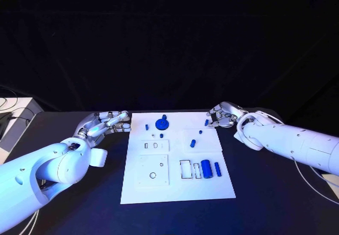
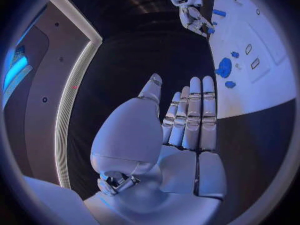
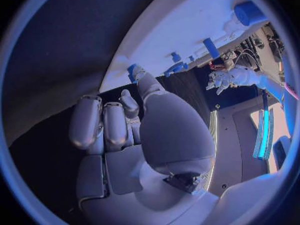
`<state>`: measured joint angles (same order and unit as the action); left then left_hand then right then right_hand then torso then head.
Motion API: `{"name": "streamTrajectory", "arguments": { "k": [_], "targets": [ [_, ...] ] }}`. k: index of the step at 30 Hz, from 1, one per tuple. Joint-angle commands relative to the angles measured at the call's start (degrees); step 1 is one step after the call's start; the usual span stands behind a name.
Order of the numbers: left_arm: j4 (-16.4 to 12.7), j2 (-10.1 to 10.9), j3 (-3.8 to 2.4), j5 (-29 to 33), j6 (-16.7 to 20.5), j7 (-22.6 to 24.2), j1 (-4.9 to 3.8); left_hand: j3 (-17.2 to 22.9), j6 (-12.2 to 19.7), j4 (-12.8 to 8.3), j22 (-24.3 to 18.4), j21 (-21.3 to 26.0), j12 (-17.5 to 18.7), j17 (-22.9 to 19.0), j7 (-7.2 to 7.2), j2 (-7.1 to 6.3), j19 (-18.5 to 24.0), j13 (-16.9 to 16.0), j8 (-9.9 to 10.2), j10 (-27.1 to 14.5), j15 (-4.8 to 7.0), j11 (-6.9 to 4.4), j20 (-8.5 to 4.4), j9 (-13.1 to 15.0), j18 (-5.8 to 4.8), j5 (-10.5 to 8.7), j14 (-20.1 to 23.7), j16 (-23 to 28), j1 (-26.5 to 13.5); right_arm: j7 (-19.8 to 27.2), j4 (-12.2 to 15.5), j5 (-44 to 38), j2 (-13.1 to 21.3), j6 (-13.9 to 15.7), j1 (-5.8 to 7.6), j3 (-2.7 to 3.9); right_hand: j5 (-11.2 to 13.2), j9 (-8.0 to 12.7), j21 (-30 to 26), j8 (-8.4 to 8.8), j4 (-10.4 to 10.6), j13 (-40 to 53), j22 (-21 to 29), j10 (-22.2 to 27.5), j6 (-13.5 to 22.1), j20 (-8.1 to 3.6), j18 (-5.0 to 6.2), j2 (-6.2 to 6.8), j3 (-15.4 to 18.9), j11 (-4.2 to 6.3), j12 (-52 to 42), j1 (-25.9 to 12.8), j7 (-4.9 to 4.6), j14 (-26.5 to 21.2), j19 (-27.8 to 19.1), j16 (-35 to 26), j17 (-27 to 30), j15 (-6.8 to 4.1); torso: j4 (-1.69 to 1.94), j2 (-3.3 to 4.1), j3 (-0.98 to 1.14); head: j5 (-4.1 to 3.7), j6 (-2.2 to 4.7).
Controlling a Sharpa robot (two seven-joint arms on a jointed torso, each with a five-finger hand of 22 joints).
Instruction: Assemble the parts on the task board
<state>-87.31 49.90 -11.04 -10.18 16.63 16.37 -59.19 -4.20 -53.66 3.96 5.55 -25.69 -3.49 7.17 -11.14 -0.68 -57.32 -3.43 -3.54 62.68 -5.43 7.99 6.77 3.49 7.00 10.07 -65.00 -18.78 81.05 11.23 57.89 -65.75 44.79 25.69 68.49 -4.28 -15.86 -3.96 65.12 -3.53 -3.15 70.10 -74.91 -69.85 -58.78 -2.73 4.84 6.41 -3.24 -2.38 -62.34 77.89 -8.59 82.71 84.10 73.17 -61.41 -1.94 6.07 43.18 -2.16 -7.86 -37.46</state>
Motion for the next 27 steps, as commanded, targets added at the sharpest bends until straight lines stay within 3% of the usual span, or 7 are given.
{"name": "streamTrajectory", "arguments": {
  "k": [1,12,20,23,27],
  "targets": [
    [-0.09,-0.07,-0.04,-0.25,-0.95,0.54,0.0,-0.21,-0.18,-0.01,-0.05,-0.25,-0.14,-0.07,0.16,0.34,0.14,-0.03,0.0,0.35,0.19,0.14,-0.25,0.06,-0.59,-0.18,-0.04,-0.14,0.44,-0.61,-0.11,-1.1,-0.21,-1.7,-0.09,-0.04,-0.17,0.0,0.33,-0.21,0.28,0.13,-8.88,-0.28,-0.64,0.11,0.72,-0.5,-0.11,0.18,-0.24,-0.41,0.13,0.21,2.62,-0.41,-0.03,-0.05,0.02,0.05,0.01,0.07,-0.27],
    [-0.02,-0.04,-0.04,-0.27,-0.89,0.46,-0.01,-0.25,-0.06,-0.01,-0.05,-0.23,-0.14,-0.06,0.14,0.35,0.11,-0.03,0.0,0.24,0.18,0.16,-0.26,0.06,-0.6,-0.18,-0.05,-0.13,0.46,-0.83,0.2,-1.89,-0.37,-3.34,-0.3,-0.13,-0.13,0.02,0.33,-0.2,0.15,0.28,-8.89,-0.43,-0.92,0.04,0.68,-0.51,-0.04,0.24,-0.38,-0.49,0.23,0.24,2.62,-0.44,-0.11,-0.11,0.04,0.02,0.03,0.11,-0.37],
    [-0.01,0.05,-0.04,-0.28,-0.9,0.39,-0.01,-0.25,0.0,-0.06,-0.06,-0.21,-0.13,-0.06,0.17,0.39,0.09,-0.02,0.0,0.18,0.19,0.16,-0.26,0.06,-0.59,-0.17,-0.07,-0.12,0.54,-2.47,0.67,-2.37,-0.24,-2.19,-0.37,-0.15,-0.24,0.02,0.28,-0.2,0.68,0.46,-8.87,-0.52,-1.05,-0.03,0.67,-0.05,0.43,0.28,-0.51,-1.37,0.33,0.27,2.66,-0.46,-0.17,-0.14,0.0,0.04,0.06,0.07,-0.27],
    [-0.01,0.07,-0.04,-0.28,-0.92,0.36,-0.01,-0.25,0.0,-0.06,-0.06,-0.21,-0.13,-0.06,0.17,0.39,0.09,-0.02,0.0,0.18,0.19,0.16,-0.26,0.06,-0.59,-0.17,-0.07,-0.12,0.54,-4.02,1.11,-2.76,-0.18,-0.66,-0.4,-0.15,-0.42,-0.01,0.25,-0.23,2.15,0.56,-8.86,-0.57,-0.86,-0.05,0.69,0.99,1.19,0.3,-0.59,-3.21,0.47,0.34,2.75,-0.32,-0.37,-0.15,0.01,0.06,0.05,0.01,-0.24],
    [0.01,0.07,-0.04,-0.28,-0.98,0.32,0.0,-0.26,0.13,-0.06,-0.06,-0.21,-0.12,-0.06,0.16,0.38,0.09,-0.02,0.02,0.07,0.18,0.19,-0.27,0.05,-0.6,-0.18,-0.08,-0.12,0.54,-6.49,1.77,-3.69,-0.15,1.63,-0.46,-0.15,0.16,-0.13,0.09,-0.38,7.53,0.67,-8.84,-0.45,-0.99,-0.1,0.73,3.17,2.77,0.31,-0.51,-6.92,0.66,0.37,2.88,-0.23,-0.51,-0.29,0.0,0.07,0.06,0.0,-0.16]
  ]
}}
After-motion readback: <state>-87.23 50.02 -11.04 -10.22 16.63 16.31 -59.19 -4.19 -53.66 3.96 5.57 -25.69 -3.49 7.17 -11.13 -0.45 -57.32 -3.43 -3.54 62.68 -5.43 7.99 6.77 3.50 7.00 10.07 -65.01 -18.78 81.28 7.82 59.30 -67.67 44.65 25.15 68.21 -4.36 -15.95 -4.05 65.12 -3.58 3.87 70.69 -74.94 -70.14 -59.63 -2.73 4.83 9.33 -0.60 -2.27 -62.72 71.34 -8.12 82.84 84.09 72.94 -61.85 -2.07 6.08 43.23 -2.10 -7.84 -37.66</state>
